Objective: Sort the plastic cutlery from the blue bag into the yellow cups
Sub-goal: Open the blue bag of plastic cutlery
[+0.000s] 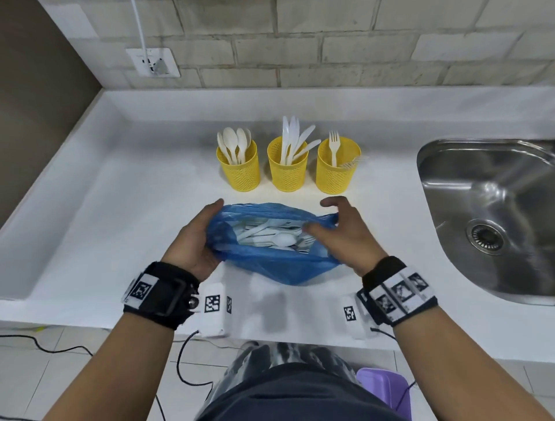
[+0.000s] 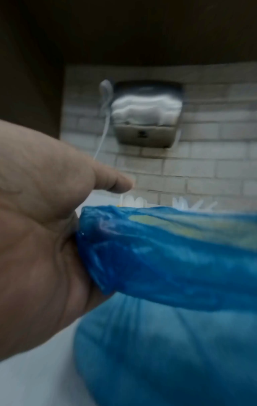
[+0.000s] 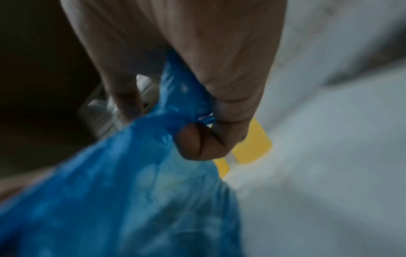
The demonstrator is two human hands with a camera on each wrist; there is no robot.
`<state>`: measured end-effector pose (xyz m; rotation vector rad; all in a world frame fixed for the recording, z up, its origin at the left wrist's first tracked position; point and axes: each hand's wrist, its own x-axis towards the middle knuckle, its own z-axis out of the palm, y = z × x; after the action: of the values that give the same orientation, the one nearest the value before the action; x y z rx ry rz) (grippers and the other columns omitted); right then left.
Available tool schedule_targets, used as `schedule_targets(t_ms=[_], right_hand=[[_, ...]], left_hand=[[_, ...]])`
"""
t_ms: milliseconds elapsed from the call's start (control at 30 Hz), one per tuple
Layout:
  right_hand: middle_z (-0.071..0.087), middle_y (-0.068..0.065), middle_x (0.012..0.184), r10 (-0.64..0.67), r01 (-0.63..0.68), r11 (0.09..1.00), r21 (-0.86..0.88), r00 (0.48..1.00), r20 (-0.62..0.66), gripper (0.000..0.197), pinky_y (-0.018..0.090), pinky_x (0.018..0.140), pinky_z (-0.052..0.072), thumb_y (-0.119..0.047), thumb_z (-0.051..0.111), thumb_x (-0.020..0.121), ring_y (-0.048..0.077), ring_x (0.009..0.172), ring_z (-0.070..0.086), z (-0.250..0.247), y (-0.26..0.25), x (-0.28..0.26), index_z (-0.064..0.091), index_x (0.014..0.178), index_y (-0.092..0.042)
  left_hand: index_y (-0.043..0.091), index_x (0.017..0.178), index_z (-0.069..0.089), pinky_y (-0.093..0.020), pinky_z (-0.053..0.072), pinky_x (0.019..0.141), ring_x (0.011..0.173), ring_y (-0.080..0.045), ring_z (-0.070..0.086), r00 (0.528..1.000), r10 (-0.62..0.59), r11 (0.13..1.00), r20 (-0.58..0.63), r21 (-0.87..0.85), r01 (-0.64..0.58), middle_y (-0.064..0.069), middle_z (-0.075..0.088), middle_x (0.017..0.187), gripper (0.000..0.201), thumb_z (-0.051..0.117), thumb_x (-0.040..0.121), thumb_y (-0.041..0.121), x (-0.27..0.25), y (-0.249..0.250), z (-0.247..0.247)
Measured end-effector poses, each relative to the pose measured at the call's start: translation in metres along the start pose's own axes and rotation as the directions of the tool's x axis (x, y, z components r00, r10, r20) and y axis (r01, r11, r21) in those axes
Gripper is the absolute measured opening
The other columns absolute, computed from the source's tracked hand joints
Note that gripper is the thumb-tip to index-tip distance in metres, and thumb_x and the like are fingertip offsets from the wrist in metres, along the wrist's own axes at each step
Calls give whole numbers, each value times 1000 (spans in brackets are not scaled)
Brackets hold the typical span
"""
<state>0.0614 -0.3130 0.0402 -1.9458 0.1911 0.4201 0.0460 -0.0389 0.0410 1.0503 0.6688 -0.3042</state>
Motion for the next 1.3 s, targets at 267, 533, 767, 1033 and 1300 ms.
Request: schedule_targets(t_ms=[267, 533, 767, 1033, 1300], right_hand=[[62, 10, 70, -207, 201, 972, -119, 977, -41, 19, 36, 61, 43, -12, 52, 92, 28, 66, 55, 7, 2, 12, 60, 78, -1], [47, 1, 43, 243, -398, 376, 837, 914, 326, 49, 16, 35, 41, -9, 56, 99, 14, 29, 48, -3, -22, 7, 55, 49, -9], [74, 12, 92, 225, -375, 438, 817, 926, 304, 21, 43, 86, 59, -21, 65, 95, 31, 82, 73, -3, -6, 9, 75, 79, -11], [52, 5, 124, 33, -62, 977, -204, 989, -142, 70, 42, 106, 45, -69, 70, 79, 24, 121, 52, -2, 10, -1, 56, 129, -22], [50, 1, 64, -117, 80, 977, -200, 976, -183, 40, 32, 63, 34, -27, 59, 100, 26, 71, 49, 3, 4, 1, 51, 65, -8]], left_hand=[[14, 88, 70, -20, 40, 61, 72, -18, 58, 830, 548, 303, 104, 900, -312, 3, 69, 81, 13, 60, 96, 17, -3, -1, -2], [21, 59, 55, -14, 20, 45, 41, -2, 23, 963, -177, 977, 203, -82, 197, 15, 27, 52, 36, 62, 94, 24, -3, 4, 5], [20, 72, 74, -27, 50, 63, 59, -17, 64, 992, -122, 990, 27, 72, 120, 1, 65, 66, 33, 57, 94, 38, -9, 1, 2], [19, 110, 65, -38, 52, 81, 89, -19, 61, 952, 233, 784, -201, 617, -61, -1, 66, 102, 44, 77, 82, 51, -13, -16, -16], [-7, 95, 66, -24, 57, 62, 73, -19, 62, 941, 330, 827, -76, 503, -250, -15, 59, 81, 18, 61, 100, 10, -24, -16, -3]])
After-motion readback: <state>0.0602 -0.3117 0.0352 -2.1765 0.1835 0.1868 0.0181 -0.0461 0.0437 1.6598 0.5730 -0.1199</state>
